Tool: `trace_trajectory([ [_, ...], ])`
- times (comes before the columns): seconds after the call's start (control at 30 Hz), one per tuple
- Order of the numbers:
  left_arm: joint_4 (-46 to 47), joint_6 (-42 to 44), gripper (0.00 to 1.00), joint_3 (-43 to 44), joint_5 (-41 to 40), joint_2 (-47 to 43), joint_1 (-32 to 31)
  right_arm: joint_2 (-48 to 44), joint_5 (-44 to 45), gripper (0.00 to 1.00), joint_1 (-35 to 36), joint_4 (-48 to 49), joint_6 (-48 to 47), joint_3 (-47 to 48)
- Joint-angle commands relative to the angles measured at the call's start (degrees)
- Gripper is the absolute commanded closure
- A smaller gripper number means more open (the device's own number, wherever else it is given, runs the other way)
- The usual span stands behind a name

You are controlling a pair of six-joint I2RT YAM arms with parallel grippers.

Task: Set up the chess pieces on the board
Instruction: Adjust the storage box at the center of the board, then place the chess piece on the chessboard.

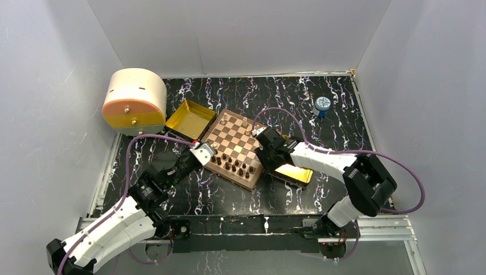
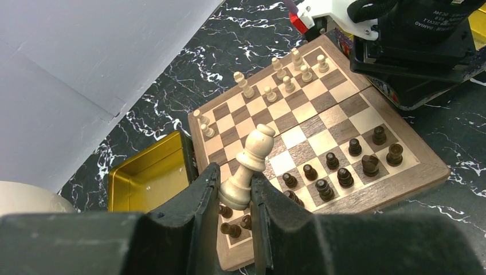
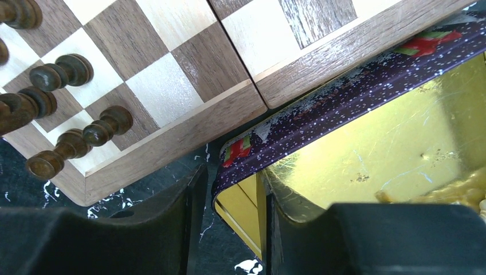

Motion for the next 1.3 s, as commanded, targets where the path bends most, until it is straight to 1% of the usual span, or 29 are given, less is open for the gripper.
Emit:
trace_trajectory([
  [0.0,0.7,-0.6,0.98,0.4,0.4,0.0,0.2,-1.1,0.0,0.54,0.2,-0.6,1.3,3.6],
  [0.13,2.1,-4.8,0.98,0.4,1.5,0.4,0.2,-4.0,-0.3,0.51,0.1,-3.1,1.7,5.2],
  [0.23,3.3,-10.4,0.98,0.7,2.5,1.0,0.2,-6.6,-0.3,0.48,0.1,-4.7,2.5,6.3],
  [0.4,3.8,-20.7,1.0,1.7,2.6,1.4,0.2,-9.7,-1.0,0.48,0.1,-8.1,5.3,10.4],
  [0.47,5.3,-24.5,1.0,1.5,4.4,1.5,0.1,-10.9,-3.2,0.48,0.1,-7.5,6.8,11.9],
  [0.57,7.3,-29.0,1.0,1.5,5.6,2.3,0.2,-12.1,-9.5,0.49,0.0,-5.8,9.1,14.7],
  [0.7,8.6,-31.4,1.0,1.9,7.7,4.0,0.2,-15.1,-17.8,0.5,0.1,-0.7,10.6,15.9],
  [0.8,9.3,-32.9,1.0,2.0,9.0,4.8,0.2,-18.7,-20.2,0.49,0.0,4.6,13.5,14.8],
  [0.97,10.3,-35.0,1.0,2.1,10.9,6.0,0.2,-21.7,-26.6,0.39,0.1,11.9,18.5,13.1],
  [1.07,11.7,-35.4,0.99,1.8,12.3,6.4,0.2,-21.2,-30.5,0.37,0.1,15.1,20.8,12.4],
  [1.13,11.4,-35.3,0.98,2.0,12.9,7.2,0.2,-19.9,-32.8,0.4,0.0,16.3,22.1,12.3],
  [1.2,10.7,-34.7,0.98,2.6,13.8,8.2,0.2,-18.2,-34.7,0.46,0.1,16.4,22.9,12.9],
  [1.27,10.6,-34.7,0.98,3.0,14.3,8.9,0.2,-16.8,-35.9,0.49,0.2,16.4,23.5,13.4],
])
